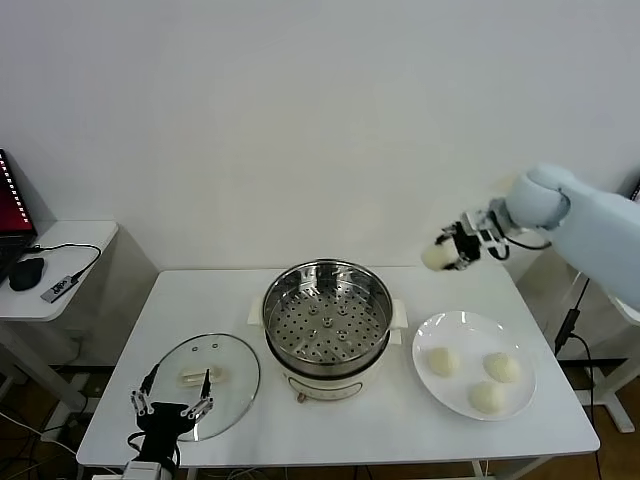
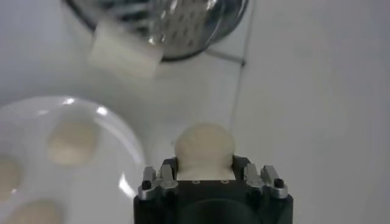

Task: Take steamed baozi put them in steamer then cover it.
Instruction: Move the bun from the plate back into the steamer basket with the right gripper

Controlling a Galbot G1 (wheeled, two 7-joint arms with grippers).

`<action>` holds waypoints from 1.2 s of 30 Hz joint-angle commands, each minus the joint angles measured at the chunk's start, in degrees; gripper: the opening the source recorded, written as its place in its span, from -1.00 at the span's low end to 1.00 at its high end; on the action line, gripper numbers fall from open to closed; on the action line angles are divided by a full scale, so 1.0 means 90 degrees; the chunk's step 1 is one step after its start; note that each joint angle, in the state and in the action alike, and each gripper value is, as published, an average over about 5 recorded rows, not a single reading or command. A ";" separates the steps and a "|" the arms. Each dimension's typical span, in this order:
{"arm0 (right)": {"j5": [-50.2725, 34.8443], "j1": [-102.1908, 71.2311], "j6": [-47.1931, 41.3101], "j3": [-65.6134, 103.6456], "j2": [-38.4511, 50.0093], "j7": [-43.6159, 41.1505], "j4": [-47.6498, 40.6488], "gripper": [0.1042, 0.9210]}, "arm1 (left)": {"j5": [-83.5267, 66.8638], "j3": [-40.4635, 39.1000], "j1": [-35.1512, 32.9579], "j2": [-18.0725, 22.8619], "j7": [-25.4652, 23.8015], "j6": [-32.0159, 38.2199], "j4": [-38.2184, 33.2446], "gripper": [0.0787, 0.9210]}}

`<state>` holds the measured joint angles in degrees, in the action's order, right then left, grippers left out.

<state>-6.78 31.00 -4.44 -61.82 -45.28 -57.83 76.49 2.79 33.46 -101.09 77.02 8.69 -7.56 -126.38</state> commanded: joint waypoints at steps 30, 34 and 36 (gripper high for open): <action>0.2786 -0.0710 0.2993 -0.1311 -0.2892 0.0670 -0.1177 0.17 | -0.0197 0.0242 -0.0064 0.0138 0.0016 0.0161 -0.0116 0.77; 0.3006 -0.0812 0.3131 -0.1250 -0.2951 0.0785 -0.1321 0.20 | -0.0177 0.0218 -0.0041 0.0152 0.0022 0.0168 -0.0096 0.77; 0.3106 -0.0848 0.3195 -0.1210 -0.2996 0.0845 -0.1412 0.20 | -0.0173 0.0208 -0.0034 0.0156 0.0023 0.0170 -0.0095 0.77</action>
<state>16.26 24.97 21.04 -72.44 -70.80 -51.38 65.99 1.23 35.34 -101.38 78.43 8.87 -6.08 -127.18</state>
